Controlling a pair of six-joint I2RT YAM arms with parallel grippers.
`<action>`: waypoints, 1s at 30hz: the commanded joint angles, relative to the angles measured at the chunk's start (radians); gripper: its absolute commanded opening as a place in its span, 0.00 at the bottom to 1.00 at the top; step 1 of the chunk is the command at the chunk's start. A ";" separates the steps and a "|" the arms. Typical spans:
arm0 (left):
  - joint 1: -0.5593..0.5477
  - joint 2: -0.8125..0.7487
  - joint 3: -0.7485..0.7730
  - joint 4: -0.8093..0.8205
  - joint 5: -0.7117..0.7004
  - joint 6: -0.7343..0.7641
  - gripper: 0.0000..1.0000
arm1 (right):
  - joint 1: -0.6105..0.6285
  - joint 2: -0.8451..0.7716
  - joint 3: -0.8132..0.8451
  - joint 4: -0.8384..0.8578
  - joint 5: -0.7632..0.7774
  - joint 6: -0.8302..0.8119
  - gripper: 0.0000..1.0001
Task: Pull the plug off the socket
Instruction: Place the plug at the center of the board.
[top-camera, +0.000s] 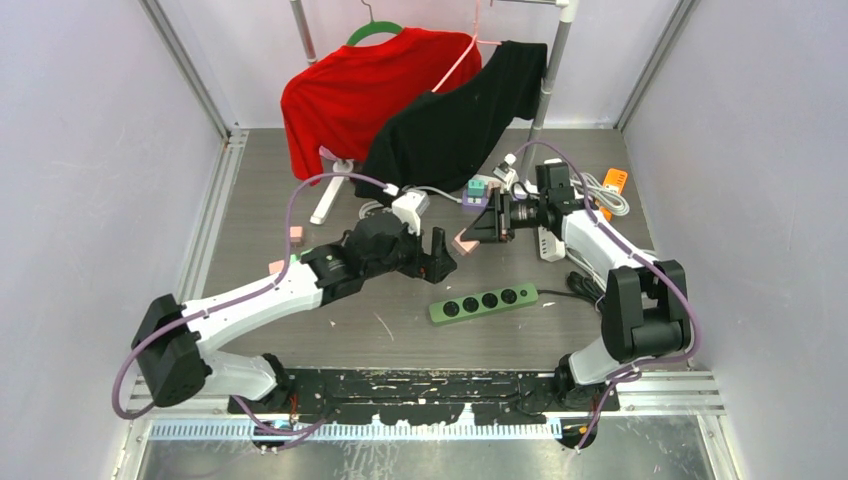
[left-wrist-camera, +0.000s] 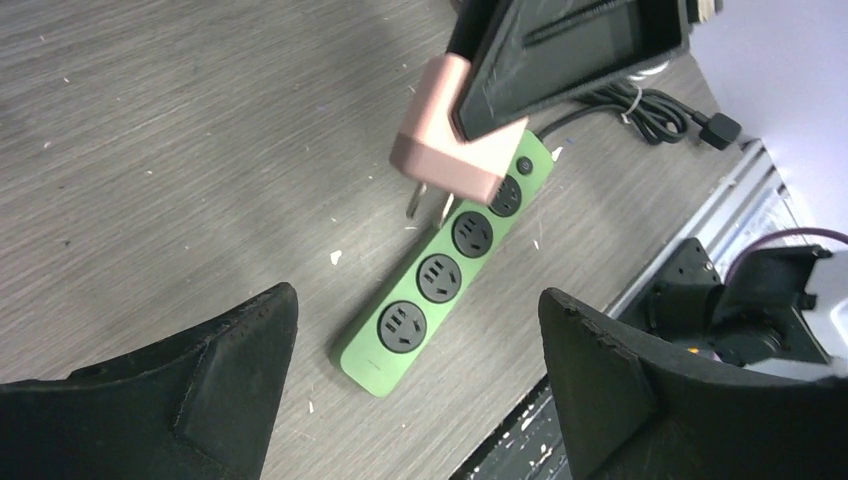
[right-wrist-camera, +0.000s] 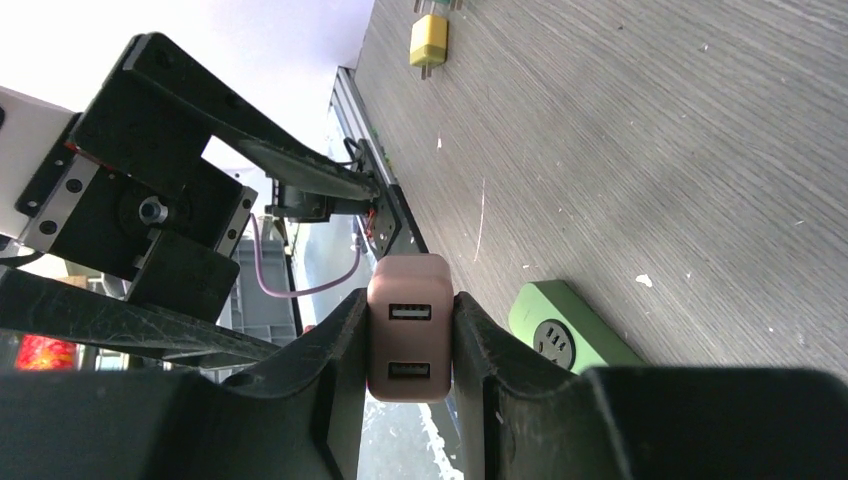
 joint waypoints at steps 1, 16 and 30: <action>0.000 0.061 0.097 -0.017 -0.073 0.013 0.89 | 0.019 0.010 0.026 0.013 -0.028 0.007 0.02; -0.091 0.275 0.299 -0.115 -0.245 0.249 0.69 | 0.043 0.037 0.038 -0.015 -0.037 -0.011 0.02; -0.109 0.296 0.311 -0.121 -0.296 0.262 0.22 | 0.048 0.038 0.043 -0.040 -0.039 -0.049 0.16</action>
